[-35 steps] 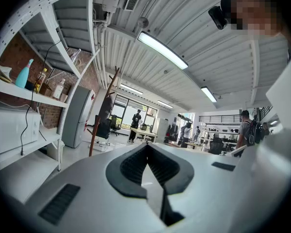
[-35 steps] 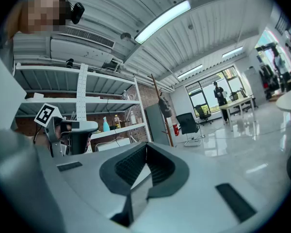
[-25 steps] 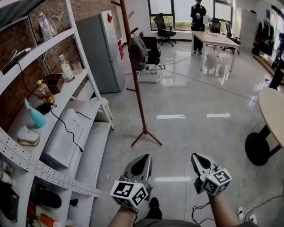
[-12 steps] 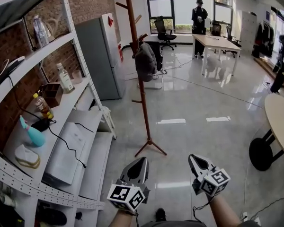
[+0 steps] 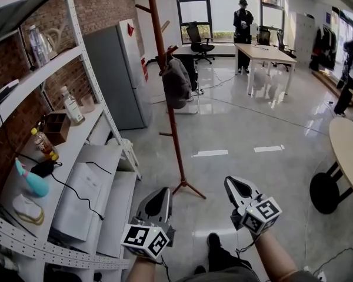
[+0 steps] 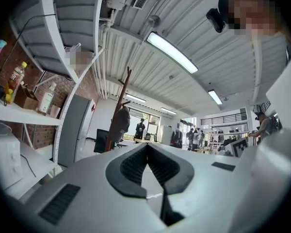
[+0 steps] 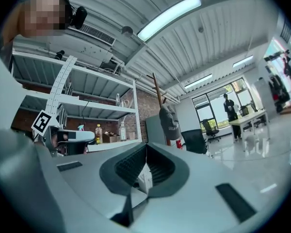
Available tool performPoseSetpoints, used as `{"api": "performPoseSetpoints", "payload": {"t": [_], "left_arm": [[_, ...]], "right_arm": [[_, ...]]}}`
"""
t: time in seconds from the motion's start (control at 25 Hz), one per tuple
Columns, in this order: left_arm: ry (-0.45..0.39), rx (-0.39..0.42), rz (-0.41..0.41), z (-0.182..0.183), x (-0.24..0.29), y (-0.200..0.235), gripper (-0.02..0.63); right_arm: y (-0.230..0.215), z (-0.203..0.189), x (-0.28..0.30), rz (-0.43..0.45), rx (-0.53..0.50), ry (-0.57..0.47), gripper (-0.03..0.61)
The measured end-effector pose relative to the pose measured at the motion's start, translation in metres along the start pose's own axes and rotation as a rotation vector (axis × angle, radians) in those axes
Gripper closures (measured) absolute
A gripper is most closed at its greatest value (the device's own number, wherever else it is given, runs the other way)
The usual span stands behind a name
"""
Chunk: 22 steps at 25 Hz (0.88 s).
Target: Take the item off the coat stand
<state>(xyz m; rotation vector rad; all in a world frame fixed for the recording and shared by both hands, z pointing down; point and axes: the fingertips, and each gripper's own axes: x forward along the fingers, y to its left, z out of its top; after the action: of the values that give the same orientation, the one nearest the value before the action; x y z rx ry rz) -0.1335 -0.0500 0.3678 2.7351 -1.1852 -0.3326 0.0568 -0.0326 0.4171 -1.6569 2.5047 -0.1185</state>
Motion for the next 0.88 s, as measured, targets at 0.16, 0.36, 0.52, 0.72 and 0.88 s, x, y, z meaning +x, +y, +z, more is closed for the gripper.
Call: {"api": "performPoseSetpoints", "payload": {"t": [0.16, 0.36, 0.52, 0.72, 0.88], "left_arm": [[0.005, 0.02, 0.016, -0.001, 0.025, 0.013, 0.606], [-0.002, 0.038, 0.056, 0.002, 0.07, 0.035, 0.606], [-0.002, 0.039, 0.074, -0.001, 0.11, 0.053, 0.606], [-0.003, 0.026, 0.096, -0.002, 0.158, 0.07, 0.606], [-0.005, 0.02, 0.12, -0.003, 0.187, 0.084, 0.606]], "right_arm": [[-0.021, 0.002, 0.034, 0.022, 0.025, -0.012, 0.571], [-0.053, 0.011, 0.086, 0.069, 0.036, -0.03, 0.571], [-0.076, 0.013, 0.126, 0.106, 0.014, -0.018, 0.571], [-0.105, 0.007, 0.172, 0.161, 0.025, 0.038, 0.571], [-0.122, 0.012, 0.201, 0.196, 0.032, 0.038, 0.571]]}}
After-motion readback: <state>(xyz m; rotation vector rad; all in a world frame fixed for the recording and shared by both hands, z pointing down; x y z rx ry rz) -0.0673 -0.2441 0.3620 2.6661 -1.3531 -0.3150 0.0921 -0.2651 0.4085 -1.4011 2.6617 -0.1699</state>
